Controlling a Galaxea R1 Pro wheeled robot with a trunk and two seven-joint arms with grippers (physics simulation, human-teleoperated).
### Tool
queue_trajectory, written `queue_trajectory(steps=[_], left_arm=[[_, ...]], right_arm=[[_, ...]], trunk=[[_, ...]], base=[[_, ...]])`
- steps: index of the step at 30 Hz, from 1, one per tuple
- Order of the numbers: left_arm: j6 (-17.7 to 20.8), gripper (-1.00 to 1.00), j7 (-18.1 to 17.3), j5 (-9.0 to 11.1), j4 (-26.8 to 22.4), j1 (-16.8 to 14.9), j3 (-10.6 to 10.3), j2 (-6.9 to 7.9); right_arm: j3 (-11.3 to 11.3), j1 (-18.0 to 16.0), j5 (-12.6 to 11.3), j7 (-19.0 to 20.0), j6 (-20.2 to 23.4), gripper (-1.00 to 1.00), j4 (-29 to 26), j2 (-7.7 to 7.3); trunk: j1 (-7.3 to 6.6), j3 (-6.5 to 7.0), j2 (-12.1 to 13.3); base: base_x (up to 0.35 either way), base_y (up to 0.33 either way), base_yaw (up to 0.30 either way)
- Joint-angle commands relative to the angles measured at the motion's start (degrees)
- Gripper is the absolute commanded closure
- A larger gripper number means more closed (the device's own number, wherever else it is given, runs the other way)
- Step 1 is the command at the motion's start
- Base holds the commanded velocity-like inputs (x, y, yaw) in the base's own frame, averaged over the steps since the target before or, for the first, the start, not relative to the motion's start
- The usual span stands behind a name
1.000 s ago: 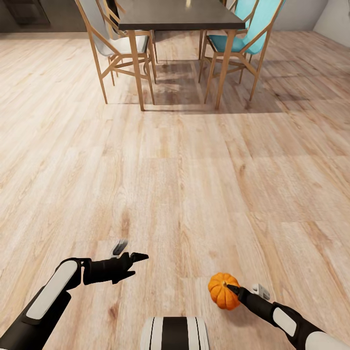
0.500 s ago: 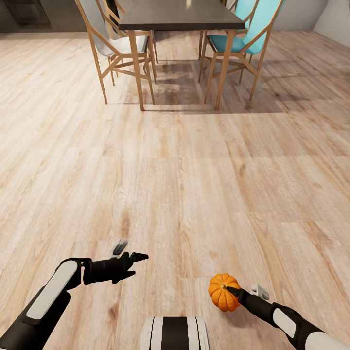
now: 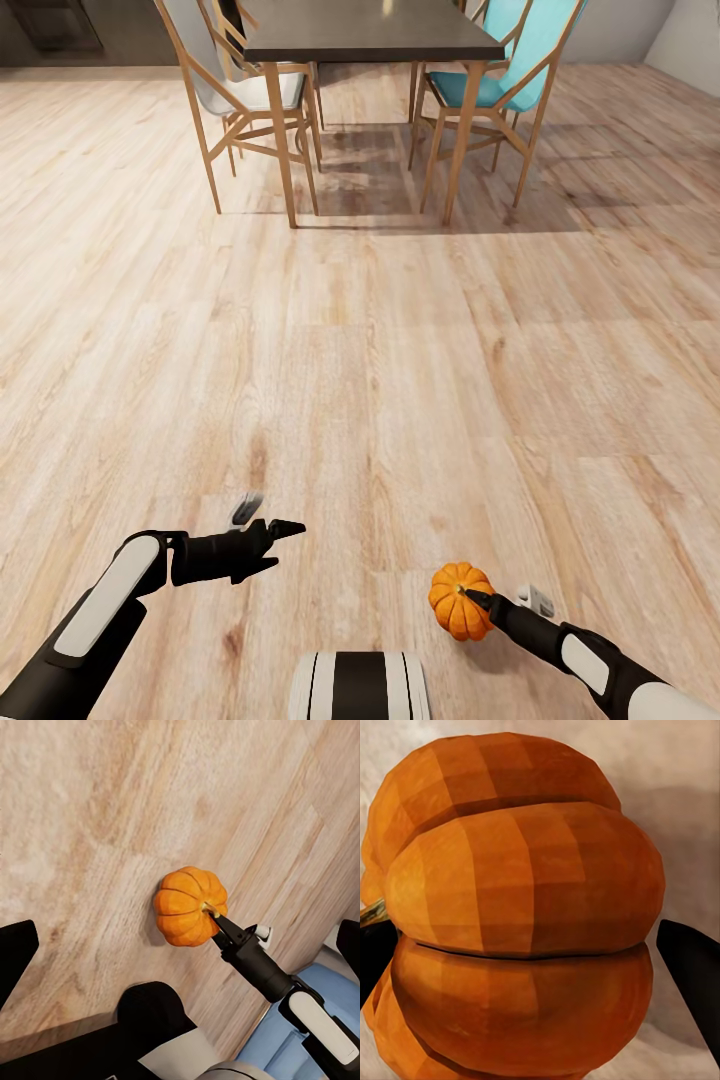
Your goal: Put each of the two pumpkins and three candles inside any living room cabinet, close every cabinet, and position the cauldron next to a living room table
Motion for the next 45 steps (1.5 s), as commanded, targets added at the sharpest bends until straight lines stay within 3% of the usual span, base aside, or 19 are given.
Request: queue_trajectory(steps=[1, 17, 45], left_arm=[[0.01, -1.0, 0.58, 0.6, -0.05, -0.03, -0.07, 0.04], [0.01, -1.0, 0.56, 0.6, -0.05, -0.03, -0.68, -0.01], [0.01, -1.0, 0.58, 0.6, -0.03, -0.03, -1.47, -0.06]], right_arm=[[0.02, -0.02, -0.13, -1.94, 0.19, 1.0, 0.1, -0.05], [-0.03, -0.02, -0.13, -2.03, 0.11, 1.0, 0.13, -0.04], [-0.64, -0.02, -0.22, -1.93, 0.11, 1.0, -0.07, -0.05]], trunk=[[0.0, -0.04, -0.01], [-0.15, 1.29, 0.07], [-0.87, 7.5, 0.44]], base=[[0.0, 0.0, 0.0], [0.0, 0.0, 0.0], [0.0, 0.0, 0.0]])
